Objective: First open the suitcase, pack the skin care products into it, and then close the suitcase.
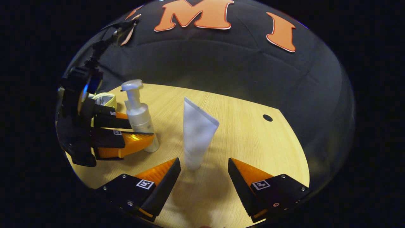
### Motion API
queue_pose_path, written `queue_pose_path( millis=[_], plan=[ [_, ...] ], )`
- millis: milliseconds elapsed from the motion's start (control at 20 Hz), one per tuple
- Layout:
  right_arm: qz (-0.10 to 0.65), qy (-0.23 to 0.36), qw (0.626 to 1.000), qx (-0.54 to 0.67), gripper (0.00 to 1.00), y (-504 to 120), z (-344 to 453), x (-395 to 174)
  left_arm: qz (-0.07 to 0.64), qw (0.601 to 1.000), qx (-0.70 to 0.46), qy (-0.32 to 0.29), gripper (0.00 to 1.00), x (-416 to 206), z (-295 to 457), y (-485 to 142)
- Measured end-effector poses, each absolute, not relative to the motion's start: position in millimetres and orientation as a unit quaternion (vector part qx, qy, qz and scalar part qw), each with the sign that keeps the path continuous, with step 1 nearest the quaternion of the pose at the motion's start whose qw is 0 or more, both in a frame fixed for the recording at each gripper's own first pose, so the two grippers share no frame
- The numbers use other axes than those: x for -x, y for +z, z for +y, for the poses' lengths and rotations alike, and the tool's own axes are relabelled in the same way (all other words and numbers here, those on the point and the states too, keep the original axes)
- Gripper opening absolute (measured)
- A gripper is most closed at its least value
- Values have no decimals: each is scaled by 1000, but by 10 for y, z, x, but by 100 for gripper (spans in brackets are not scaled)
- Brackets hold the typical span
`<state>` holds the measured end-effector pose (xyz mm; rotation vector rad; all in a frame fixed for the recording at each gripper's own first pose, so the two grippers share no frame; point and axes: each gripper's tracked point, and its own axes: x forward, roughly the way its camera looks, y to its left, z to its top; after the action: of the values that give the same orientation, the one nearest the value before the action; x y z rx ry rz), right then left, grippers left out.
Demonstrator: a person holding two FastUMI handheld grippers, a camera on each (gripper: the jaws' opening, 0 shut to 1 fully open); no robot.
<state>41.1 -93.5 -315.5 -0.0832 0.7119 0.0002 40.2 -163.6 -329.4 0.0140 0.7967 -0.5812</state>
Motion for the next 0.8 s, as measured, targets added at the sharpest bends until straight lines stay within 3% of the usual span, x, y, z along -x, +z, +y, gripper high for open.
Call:
queue_pose_path(
  millis=[250,450,550,600,650,700,800],
  plan=[
    [356,14,934,16,96,-3302,-841,-594,381,892,11,-244,61,-418,-1248,-3016],
    [358,14,934,12,86,-3373,-781,-683,373,903,16,-212,61,-438,-821,-2744],
    [361,14,933,9,79,-3402,-742,-708,375,907,26,-189,61,-427,-574,-2665],
    [365,14,931,6,67,-3436,-730,-713,378,908,34,-176,61,-400,-422,-2627],
    [366,12,931,3,65,-3435,-719,-715,383,909,42,-160,61,-354,-271,-2594],
    [366,12,931,0,55,-3435,-720,-735,387,909,48,-145,61,-321,-108,-2564],
    [372,10,928,-5,51,-3425,-694,-736,398,909,53,-111,61,-227,223,-2595]
  ],
)
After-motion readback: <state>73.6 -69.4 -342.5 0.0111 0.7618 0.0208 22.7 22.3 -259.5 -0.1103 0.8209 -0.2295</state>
